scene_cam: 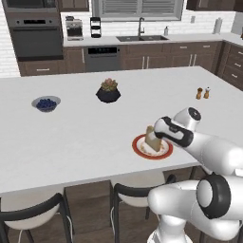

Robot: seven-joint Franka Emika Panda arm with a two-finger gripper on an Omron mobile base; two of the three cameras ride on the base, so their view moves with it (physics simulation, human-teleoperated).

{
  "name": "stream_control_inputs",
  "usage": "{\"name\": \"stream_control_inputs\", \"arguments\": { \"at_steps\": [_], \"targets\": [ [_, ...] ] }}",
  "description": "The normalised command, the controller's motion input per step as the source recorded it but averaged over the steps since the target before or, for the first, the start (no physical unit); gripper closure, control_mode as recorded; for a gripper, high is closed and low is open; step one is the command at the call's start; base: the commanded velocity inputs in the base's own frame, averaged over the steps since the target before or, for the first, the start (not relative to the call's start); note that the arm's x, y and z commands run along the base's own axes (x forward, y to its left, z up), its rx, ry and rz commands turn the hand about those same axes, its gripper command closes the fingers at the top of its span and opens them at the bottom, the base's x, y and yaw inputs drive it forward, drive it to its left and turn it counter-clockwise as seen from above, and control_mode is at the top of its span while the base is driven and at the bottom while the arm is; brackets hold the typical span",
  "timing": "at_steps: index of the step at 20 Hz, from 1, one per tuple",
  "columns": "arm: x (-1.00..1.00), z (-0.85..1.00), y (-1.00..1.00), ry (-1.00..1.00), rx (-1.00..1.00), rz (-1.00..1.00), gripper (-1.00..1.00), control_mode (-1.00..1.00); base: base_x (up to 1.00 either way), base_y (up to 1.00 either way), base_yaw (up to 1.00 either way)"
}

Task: Start the toaster. Once the lever pops up, take the bread to the plate on the dining counter.

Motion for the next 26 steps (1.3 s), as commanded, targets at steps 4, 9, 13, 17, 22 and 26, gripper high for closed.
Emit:
{"name": "stream_control_inputs", "arguments": {
  "at_steps": [4, 9, 13, 17, 22, 26],
  "targets": [
    [0.08, -0.07, 0.03, 0.0, 0.0, 0.0, 1.0, -1.0, 0.0, 0.0, 0.0],
    [0.0, 0.0, 0.13, 0.0, 0.01, 0.01, 1.0, -1.0, 0.0, 0.0, 0.0],
    [0.13, 0.0, 0.09, 0.01, 0.02, 0.03, 1.0, -1.0, 0.0, 0.0, 0.0],
    [0.09, -0.08, 0.12, 0.05, 0.03, 0.03, 1.0, -1.0, 0.0, 0.0, 0.0],
    [0.09, -0.17, 0.03, 0.13, 0.04, 0.05, 1.0, -1.0, 0.0, 0.0, 0.0],
    [0.18, -0.09, 0.0, 0.1, 0.06, 0.06, 1.0, -1.0, 0.0, 0.0, 0.0]
  ]
}}
